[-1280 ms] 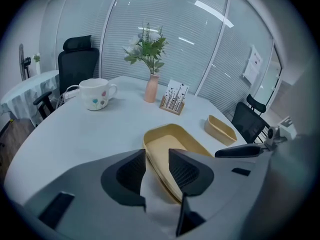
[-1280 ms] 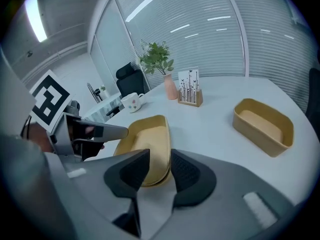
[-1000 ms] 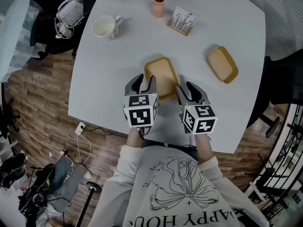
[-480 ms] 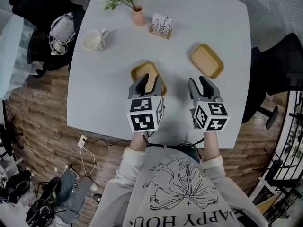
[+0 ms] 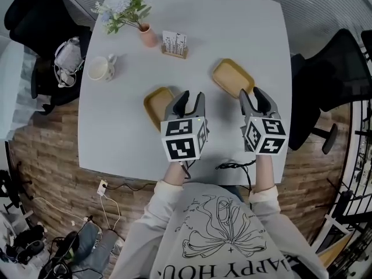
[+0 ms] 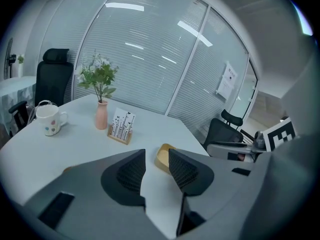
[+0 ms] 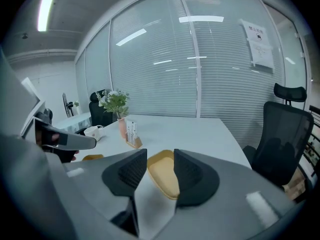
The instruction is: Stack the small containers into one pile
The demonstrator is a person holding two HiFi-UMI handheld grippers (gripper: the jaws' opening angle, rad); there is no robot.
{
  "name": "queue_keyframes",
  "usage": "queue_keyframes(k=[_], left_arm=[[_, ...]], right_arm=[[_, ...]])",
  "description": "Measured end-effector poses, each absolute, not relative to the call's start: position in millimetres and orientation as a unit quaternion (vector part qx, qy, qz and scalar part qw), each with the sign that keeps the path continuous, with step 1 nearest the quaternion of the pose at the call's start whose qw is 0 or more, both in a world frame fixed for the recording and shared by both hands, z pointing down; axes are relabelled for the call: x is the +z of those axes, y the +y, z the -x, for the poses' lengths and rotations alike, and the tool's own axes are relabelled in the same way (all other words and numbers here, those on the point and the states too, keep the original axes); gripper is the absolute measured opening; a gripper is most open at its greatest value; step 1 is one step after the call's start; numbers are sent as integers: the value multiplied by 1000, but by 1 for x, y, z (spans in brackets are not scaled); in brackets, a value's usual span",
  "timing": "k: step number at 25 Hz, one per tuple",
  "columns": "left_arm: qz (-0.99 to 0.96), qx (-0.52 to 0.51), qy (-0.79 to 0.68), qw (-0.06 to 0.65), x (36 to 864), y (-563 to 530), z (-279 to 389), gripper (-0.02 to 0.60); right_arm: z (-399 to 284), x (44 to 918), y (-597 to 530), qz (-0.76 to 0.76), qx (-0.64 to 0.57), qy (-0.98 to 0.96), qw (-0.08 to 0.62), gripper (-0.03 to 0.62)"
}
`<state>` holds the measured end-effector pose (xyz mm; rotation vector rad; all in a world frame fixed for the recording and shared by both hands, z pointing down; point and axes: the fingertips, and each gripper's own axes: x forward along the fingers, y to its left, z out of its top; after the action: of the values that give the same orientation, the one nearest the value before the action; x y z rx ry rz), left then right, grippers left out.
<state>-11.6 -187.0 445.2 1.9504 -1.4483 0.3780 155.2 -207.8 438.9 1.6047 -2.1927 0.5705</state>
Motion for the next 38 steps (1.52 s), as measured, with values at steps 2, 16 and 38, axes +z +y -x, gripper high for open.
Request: queue_keyframes(k=[2, 16, 38], left_arm=[[-748, 141, -552, 341, 445, -192, -2, 149], [-729, 156, -533, 400, 485, -210, -65, 149], [-680, 166, -516, 494, 568, -234, -93, 149]], right_arm=[[-165, 440, -214, -569, 201, -775, 186, 176], [-210, 482, -242, -566, 225, -766, 207, 176], [-225, 571, -280, -551, 259, -746, 269, 173]])
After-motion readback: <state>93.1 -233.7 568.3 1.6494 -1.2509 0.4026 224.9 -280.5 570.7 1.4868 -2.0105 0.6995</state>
